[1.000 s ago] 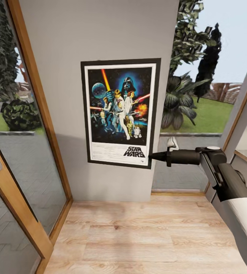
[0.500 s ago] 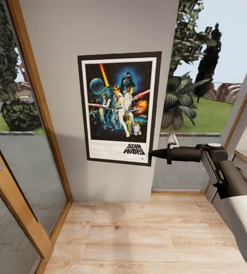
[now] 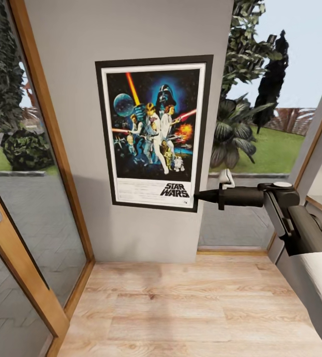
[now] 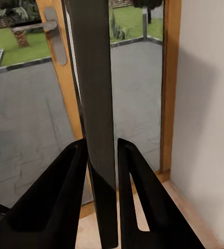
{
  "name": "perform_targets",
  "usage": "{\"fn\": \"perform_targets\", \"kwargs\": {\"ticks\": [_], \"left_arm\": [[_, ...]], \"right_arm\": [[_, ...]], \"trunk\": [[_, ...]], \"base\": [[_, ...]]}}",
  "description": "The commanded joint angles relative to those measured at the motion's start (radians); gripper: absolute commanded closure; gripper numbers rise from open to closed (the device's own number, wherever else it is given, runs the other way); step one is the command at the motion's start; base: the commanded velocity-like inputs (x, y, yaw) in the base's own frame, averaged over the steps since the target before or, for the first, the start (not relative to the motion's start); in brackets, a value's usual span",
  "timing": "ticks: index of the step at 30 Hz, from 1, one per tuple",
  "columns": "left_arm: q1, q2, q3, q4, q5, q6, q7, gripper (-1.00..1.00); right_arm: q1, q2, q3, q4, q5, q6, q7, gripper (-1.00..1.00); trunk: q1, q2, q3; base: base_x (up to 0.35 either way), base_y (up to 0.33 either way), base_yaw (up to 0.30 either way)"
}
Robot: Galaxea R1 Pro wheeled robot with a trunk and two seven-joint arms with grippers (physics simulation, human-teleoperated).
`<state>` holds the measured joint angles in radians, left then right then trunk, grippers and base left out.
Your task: Pick up the poster from the kitchen countertop and hang it on one of the wall nails in the kitchen.
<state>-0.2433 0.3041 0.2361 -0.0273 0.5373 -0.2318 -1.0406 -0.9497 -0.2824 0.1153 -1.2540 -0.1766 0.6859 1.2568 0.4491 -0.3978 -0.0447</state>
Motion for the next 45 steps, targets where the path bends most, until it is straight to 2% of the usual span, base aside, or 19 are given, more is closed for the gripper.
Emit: {"fn": "perform_targets", "kwargs": {"ticks": [1, 13, 18, 21, 28, 45], "left_arm": [[-0.001, 0.000, 0.008, 0.001, -0.008, -0.006, -0.003, -1.00], [-0.001, 0.001, 0.008, 0.001, -0.008, -0.006, -0.003, -1.00], [-0.002, 0.001, 0.008, 0.001, -0.008, -0.006, -0.003, -1.00], [-0.002, 0.001, 0.008, 0.001, -0.008, -0.006, -0.003, -1.00], [-0.002, 0.001, 0.008, 0.001, -0.008, -0.006, -0.004, -1.00], [-0.002, 0.003, 0.008, 0.001, -0.008, -0.006, -0.004, -1.00]], "right_arm": [[-0.001, -0.001, 0.002, -0.002, -0.007, 0.009, 0.000, 1.00], [-0.001, -0.001, 0.000, -0.012, -0.008, 0.009, 0.000, 1.00], [-0.019, 0.000, -0.001, -0.012, -0.011, 0.026, -0.003, 1.00], [-0.040, 0.001, 0.000, -0.012, -0.013, 0.064, -0.004, 1.00], [-0.085, 0.003, 0.000, -0.012, -0.015, 0.078, -0.006, 1.00], [-0.096, 0.005, 0.006, -0.012, -0.015, 0.099, -0.006, 1.00]], "trunk": [[0.001, -0.002, -0.002], [0.001, -0.002, -0.002], [0.001, -0.002, -0.002], [0.001, -0.002, -0.002], [0.001, -0.002, -0.002], [0.001, -0.002, -0.002]], "base": [[0.114, 0.000, 0.000], [0.204, 0.000, 0.000], [0.025, 0.000, 0.000], [0.005, 0.000, 0.000], [0.001, 0.000, 0.000], [0.000, 0.000, 0.000]]}}
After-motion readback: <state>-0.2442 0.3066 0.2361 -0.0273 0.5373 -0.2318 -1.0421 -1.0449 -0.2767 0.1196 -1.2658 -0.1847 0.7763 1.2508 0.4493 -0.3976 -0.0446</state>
